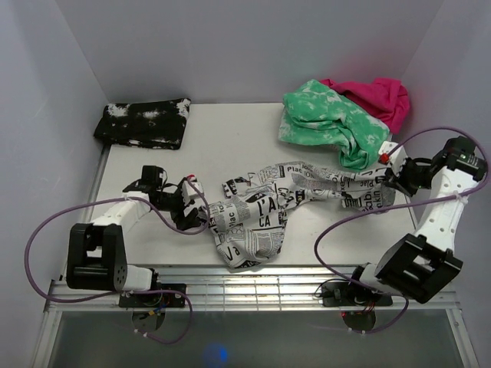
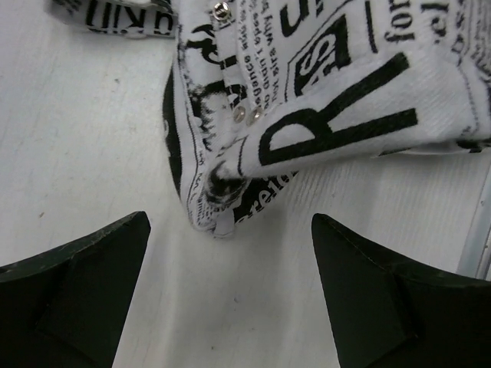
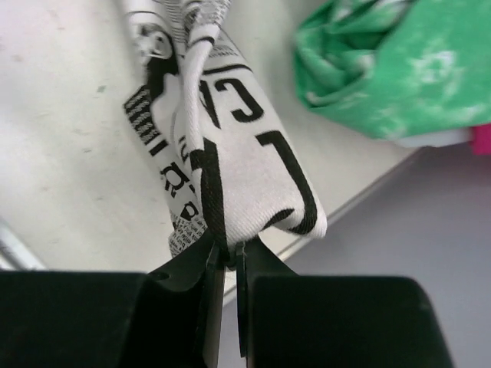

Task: Fold and stack the trousers
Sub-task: Flatten the trousers out

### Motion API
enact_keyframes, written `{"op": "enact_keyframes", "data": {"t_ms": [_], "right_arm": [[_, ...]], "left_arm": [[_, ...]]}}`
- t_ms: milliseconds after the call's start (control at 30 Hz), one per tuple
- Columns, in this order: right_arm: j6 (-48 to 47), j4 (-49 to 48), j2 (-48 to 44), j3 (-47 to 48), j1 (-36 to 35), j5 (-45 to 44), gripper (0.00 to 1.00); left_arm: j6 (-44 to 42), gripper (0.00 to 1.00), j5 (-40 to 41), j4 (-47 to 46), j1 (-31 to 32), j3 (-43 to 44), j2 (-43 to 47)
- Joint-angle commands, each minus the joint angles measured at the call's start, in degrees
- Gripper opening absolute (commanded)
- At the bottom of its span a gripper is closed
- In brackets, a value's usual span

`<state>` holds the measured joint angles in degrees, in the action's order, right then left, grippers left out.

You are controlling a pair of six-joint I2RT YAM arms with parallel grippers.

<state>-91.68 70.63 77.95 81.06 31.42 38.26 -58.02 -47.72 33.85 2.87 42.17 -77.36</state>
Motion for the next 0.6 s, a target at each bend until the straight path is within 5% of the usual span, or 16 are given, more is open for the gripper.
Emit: {"op": "enact_keyframes", "data": {"t_ms": [0,67,133,167,233,267,400,567], "right_arm": [[-5.2,4.4,-5.3,-5.6,-0.5,-0.4,0.08],[-3.7,4.4,-6.3,-6.0,-1.4,0.9,0.08],[-2.3,4.4,-6.8,-5.1,-2.3,1.9,0.08],[-0.4,4.4,-6.9,-3.7,-3.9,3.0,0.08],[1.9,4.4,-6.3,-1.7,-7.2,3.8,0.08],[3.3,4.4,-5.7,-0.6,-8.5,5.2,0.08],[17.4,-1.6,-1.2,4.9,-17.4,6.7,0.08],[37.5,-18.9,2.6,6.0,-37.5,2.6,0.08]], "left_arm": [[-8.0,0.98,2.2,-8.1,3.5,-1.9,-2.7],[-8.1,0.86,3.1,-9.4,4.6,-0.5,-6.1],[-4.6,0.64,5.7,-12.6,5.8,1.1,-7.4],[-3.1,0.42,6.5,-13.4,5.9,1.7,-6.8],[1.1,0.24,9.1,-13.4,5.7,4.1,-4.8],[1.7,0.01,9.4,-12.6,5.6,4.9,-3.6],[6.1,0.0,13.8,-10.7,3.7,8.0,7.5],[5.7,0.0,29.2,-4.6,3.5,12.0,13.9]]}}
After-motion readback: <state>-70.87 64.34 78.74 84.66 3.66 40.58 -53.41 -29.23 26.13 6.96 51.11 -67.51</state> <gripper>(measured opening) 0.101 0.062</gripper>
